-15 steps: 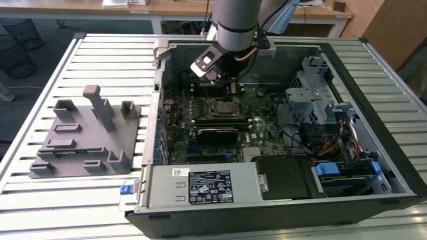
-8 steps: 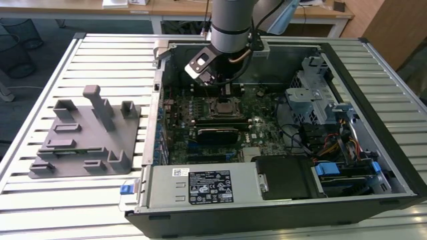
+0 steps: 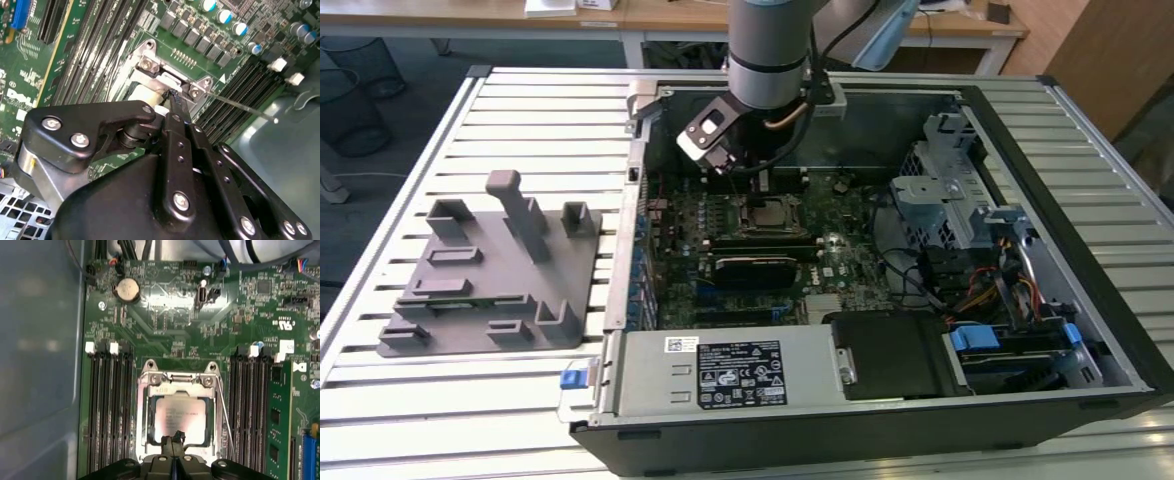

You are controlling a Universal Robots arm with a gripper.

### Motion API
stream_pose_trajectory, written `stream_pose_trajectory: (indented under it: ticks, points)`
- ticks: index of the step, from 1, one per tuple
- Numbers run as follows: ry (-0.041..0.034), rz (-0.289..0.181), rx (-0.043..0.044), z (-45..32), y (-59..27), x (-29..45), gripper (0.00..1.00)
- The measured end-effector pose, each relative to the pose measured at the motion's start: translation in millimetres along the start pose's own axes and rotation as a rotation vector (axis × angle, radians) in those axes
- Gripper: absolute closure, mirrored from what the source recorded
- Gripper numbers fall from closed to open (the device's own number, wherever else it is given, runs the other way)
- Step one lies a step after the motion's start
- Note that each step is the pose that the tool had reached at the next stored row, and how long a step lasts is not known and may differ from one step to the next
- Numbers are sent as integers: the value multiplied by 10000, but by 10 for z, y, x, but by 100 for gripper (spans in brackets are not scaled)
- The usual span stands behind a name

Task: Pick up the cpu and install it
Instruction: 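Close the cpu cover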

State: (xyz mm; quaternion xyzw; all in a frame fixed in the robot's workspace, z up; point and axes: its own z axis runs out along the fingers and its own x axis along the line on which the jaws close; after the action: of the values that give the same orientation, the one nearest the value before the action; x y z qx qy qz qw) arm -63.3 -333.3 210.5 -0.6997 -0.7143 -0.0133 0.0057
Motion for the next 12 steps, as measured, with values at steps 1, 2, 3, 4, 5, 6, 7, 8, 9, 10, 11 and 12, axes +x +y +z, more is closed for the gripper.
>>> stream_pose_trajectory:
  ticks: [1,2,3,4,5,6,7,8,9,10,11,12]
  points:
    - [0,-1,0,8,-4,0,89]
    - [0,-1,1,18,-6,-1,89]
    - [0,-2,1,29,-7,-1,89]
    - [0,-3,1,41,-7,-1,89]
    - [0,-2,0,53,-8,-1,89]
    - [1,-1,0,63,-8,-1,89]
    - [0,-1,1,73,-8,-2,89]
    - [0,-1,1,81,-9,-2,89]
    - [-1,-1,1,90,-9,-2,89]
    - [-1,-1,1,99,-10,-2,89]
    - [-1,-1,1,107,-11,-3,89]
    - [-1,-1,0,113,-11,-3,89]
